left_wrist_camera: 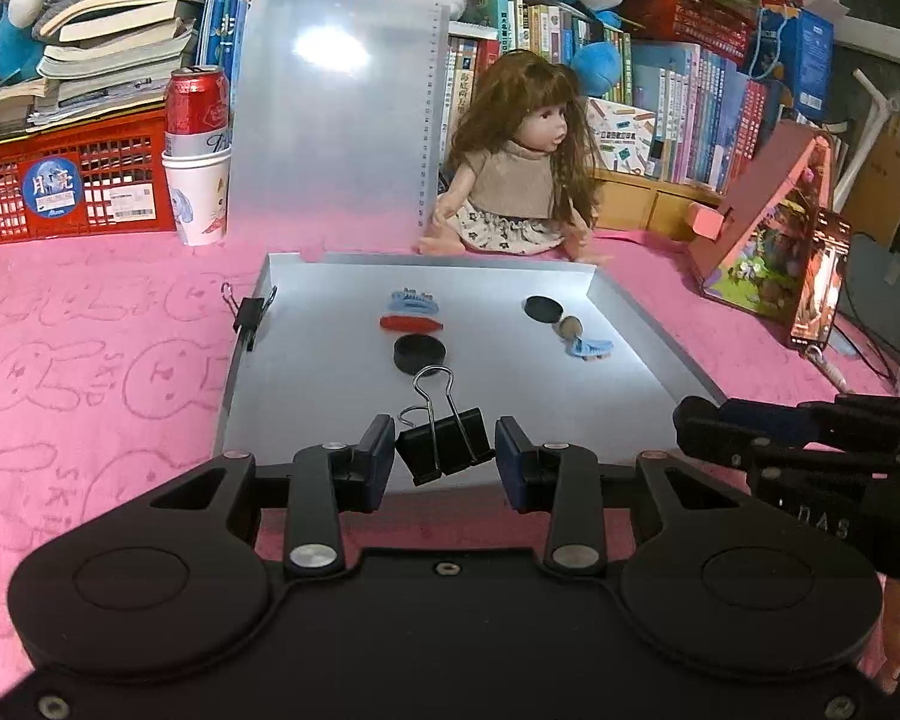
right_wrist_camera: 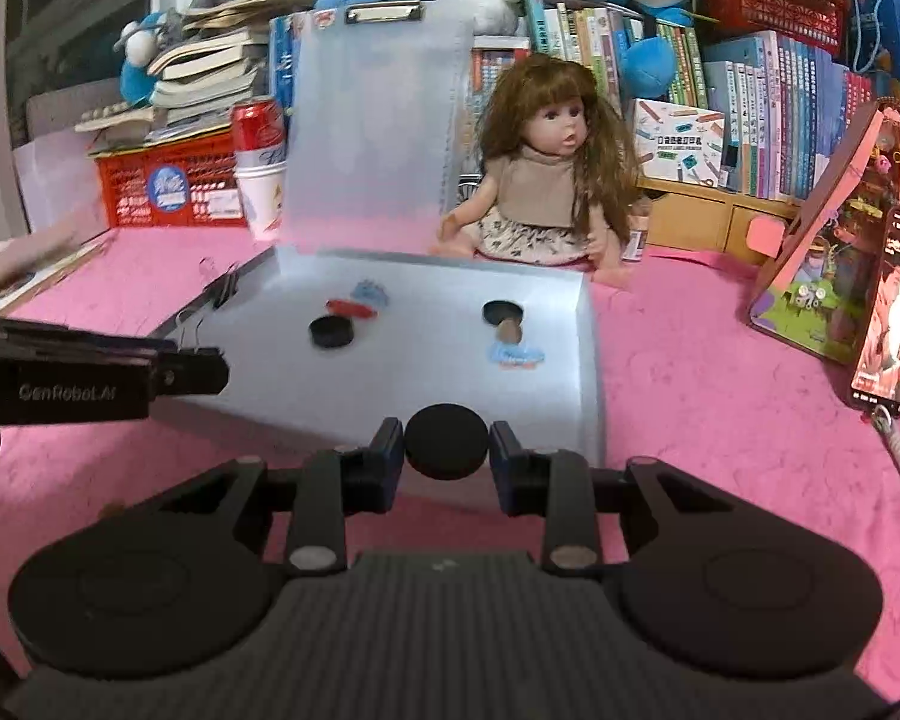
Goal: Organize rigid objects
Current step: 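Carry the binder clip with the left tool while the right tool carries the lid over the box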
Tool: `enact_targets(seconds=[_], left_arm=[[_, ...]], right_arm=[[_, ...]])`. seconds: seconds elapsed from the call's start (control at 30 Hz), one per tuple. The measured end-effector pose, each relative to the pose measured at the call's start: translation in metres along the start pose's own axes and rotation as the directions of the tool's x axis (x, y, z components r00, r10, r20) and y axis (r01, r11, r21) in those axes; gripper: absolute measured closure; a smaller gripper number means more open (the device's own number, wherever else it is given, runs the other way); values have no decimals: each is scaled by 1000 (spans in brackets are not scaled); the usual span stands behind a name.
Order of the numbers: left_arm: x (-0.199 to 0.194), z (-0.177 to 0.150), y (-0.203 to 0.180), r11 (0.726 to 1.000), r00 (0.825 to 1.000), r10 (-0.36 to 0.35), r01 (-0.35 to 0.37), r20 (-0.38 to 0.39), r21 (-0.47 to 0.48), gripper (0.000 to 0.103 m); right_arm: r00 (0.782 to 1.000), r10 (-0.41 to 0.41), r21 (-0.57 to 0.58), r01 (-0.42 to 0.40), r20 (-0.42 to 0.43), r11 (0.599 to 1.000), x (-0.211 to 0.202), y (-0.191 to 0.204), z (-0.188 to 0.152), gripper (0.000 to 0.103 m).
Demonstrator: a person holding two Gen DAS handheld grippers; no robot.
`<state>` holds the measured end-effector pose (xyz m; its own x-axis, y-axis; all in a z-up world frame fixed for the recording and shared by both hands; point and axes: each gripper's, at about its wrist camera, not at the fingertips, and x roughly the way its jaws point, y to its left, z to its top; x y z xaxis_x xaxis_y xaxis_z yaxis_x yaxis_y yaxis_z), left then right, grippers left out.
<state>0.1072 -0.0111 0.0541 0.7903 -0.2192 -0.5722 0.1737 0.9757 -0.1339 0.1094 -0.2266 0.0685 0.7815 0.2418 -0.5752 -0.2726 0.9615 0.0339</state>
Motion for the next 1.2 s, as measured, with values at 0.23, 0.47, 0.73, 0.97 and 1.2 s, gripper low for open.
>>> enact_targets(seconds=[0.23,0.47,0.73,0.97,1.2], left_arm=[[33,18,7,999,999,-16,14,-41,-49,68],[71,24,6,998,996,-14,9,-87,-57,68],[100,24,6,998,993,-6,-2,-115,-70,68],[109,26,5,998,993,-2,-6,-116,-65,68],[113,26,3,999,994,3,-9,-113,-52,68]], right_arm=[[999,-21,39,23,-45,999,34,-16,16,67],[996,-14,78,21,-92,997,67,-29,24,67],[992,-31,76,41,-121,996,91,-31,23,67],[991,-45,64,53,-128,997,100,-32,25,67],[990,-46,56,54,-136,997,105,-31,26,67]])
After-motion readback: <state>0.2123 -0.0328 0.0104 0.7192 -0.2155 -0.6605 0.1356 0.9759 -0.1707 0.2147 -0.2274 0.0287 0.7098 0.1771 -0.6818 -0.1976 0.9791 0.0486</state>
